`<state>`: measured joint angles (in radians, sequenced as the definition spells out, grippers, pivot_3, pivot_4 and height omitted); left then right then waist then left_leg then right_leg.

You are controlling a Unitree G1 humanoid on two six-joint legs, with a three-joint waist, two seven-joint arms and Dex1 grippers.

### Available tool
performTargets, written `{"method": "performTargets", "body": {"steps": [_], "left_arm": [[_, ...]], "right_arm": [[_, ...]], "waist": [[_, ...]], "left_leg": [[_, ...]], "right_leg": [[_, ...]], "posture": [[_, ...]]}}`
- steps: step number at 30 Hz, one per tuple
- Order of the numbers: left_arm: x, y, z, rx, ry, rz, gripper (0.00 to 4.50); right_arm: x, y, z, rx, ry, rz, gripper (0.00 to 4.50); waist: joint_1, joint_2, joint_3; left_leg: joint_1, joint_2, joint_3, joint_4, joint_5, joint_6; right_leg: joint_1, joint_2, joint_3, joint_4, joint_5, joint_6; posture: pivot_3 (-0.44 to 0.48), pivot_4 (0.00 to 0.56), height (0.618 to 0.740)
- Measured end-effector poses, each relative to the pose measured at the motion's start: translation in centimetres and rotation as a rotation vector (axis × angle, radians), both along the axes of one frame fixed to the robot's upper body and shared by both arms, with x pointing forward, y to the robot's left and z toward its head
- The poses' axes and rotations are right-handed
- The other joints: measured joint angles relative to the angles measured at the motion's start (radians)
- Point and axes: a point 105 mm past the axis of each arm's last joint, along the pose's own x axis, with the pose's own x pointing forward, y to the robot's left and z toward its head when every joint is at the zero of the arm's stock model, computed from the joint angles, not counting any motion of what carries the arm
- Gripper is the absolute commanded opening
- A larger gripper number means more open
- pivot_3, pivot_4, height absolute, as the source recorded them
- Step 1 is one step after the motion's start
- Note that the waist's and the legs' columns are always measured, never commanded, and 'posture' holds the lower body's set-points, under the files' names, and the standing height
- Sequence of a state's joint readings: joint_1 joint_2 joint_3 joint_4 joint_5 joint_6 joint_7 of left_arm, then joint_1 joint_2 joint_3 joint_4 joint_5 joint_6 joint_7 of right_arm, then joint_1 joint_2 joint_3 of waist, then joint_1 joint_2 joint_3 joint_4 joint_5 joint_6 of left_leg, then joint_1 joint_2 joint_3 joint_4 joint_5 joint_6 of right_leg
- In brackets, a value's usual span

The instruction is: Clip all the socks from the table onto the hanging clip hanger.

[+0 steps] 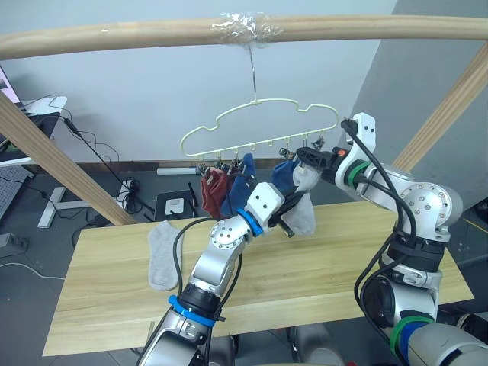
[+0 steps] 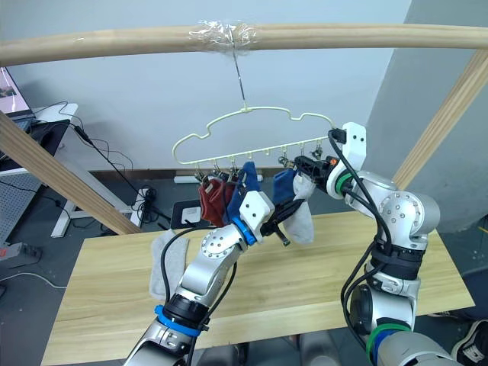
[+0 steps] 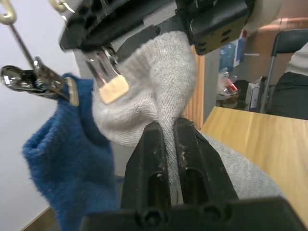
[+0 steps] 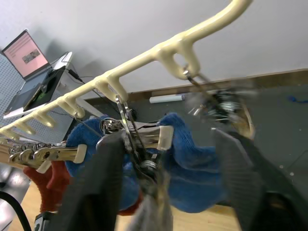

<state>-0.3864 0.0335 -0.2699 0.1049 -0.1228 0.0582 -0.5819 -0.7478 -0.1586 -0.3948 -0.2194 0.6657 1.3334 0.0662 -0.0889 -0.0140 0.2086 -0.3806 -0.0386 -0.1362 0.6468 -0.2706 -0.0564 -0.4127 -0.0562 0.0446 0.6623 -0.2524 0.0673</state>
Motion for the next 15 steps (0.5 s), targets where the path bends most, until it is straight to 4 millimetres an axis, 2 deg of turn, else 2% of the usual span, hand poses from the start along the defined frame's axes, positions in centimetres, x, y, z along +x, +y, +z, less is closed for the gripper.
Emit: {"method": "performTargets", "body": {"steps": [1, 3, 6, 9, 13, 15], "left_arm": [[-0.1, -0.1, 0.0, -0.007, 0.016, -0.011, 0.0], [-0.3, -0.3, 0.1, -0.024, 0.049, -0.037, 0.0], [-0.5, -0.7, -0.2, -0.064, 0.135, -0.075, 0.83], [-0.5, -0.7, -0.8, -0.141, 0.282, -0.104, 1.74], [-0.6, 0.1, -1.5, -0.202, 0.433, -0.127, 2.93], [-0.5, 1.3, -1.7, -0.205, 0.459, -0.106, 3.53]], "right_arm": [[-0.4, -0.3, 0.3, 0.017, -0.01, 0.012, 4.48], [-1.3, -1.0, 0.9, 0.037, -0.028, 0.042, 4.48], [-2.7, -1.8, 1.2, 0.04, -0.037, 0.088, 4.5], [-3.8, -2.5, 0.7, 0.026, -0.026, 0.12, 4.5], [-4.4, -3.0, 0.0, 0.001, -0.029, 0.101, 4.5], [-4.5, -3.1, -0.5, -0.025, -0.046, 0.073, 4.5]], "waist": [[0.0, 0.0, 0.0], [0.001, 0.0, 0.0], [0.0, 0.0, 0.0], [-0.001, 0.0, 0.0], [-0.012, 0.0, 0.0], [-0.016, 0.0, 0.0]], "left_leg": [[0.0, 0.0, 0.0, 0.0, 0.0, 0.0], [-0.001, 0.0, 0.0, 0.0, 0.0, 0.0], [-0.001, 0.0, 0.0, 0.0, 0.0, 0.0], [-0.001, 0.0, 0.0, 0.0, 0.0, 0.0], [0.0, 0.0, 0.001, 0.0, 0.0, 0.001], [0.0, 0.001, 0.0, 0.0, 0.0, 0.001]], "right_leg": [[0.0, 0.0, 0.0, 0.0, 0.0, 0.0], [0.0, 0.0, 0.0, -0.001, 0.0, 0.0], [0.0, 0.0, 0.0, -0.001, 0.0, 0.0], [0.0, 0.0, 0.0, -0.001, 0.0, 0.0], [0.0, 0.001, 0.0, 0.0, 0.0, 0.0], [0.0, 0.001, 0.0, 0.0, 0.0, 0.001]], "posture": [[-0.143, 0.187, 0.74], [-0.15, 0.188, 0.74], [-0.156, 0.183, 0.74], [-0.158, 0.18, 0.74], [-0.154, 0.177, 0.74], [-0.142, 0.176, 0.74]]}}
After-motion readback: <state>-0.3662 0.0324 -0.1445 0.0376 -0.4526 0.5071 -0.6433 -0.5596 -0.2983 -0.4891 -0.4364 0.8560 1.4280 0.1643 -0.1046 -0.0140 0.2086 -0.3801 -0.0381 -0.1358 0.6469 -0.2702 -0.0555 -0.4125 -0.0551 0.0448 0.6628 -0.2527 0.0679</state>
